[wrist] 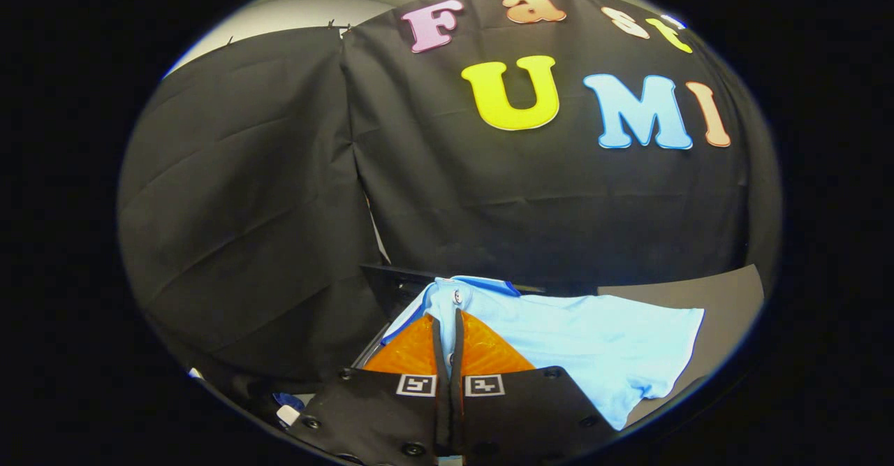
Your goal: Put the clothes into the washing machine and then close the washing machine lid.
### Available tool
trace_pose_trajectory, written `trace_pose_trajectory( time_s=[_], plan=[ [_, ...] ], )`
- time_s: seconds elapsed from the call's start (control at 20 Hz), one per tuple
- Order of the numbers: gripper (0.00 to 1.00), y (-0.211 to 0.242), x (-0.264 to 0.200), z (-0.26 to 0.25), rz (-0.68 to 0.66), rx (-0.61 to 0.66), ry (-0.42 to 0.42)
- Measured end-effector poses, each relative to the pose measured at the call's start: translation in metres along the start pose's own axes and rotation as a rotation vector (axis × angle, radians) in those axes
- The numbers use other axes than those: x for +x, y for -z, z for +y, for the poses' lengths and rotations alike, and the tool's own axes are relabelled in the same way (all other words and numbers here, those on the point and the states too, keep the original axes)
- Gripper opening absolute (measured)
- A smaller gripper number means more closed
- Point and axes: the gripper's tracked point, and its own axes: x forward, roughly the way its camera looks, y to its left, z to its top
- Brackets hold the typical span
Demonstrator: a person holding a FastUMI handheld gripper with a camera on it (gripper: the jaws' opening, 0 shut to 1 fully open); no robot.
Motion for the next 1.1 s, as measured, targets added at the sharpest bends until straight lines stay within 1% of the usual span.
trace_pose_trajectory(
  time_s=[0.2, 0.55, 0.75, 1.1],
  plan=[
    [0.01, 0.011, 0.016, 0.023, 0.024, -0.014, -0.023],
    [0.01, 0.04, 0.05, 0.044, 0.081, -0.032, -0.025],
    [0.01, 0.064, 0.069, 0.052, 0.125, -0.03, -0.03],
    [0.01, 0.117, 0.098, 0.055, 0.206, -0.04, 0.003]
  ],
)
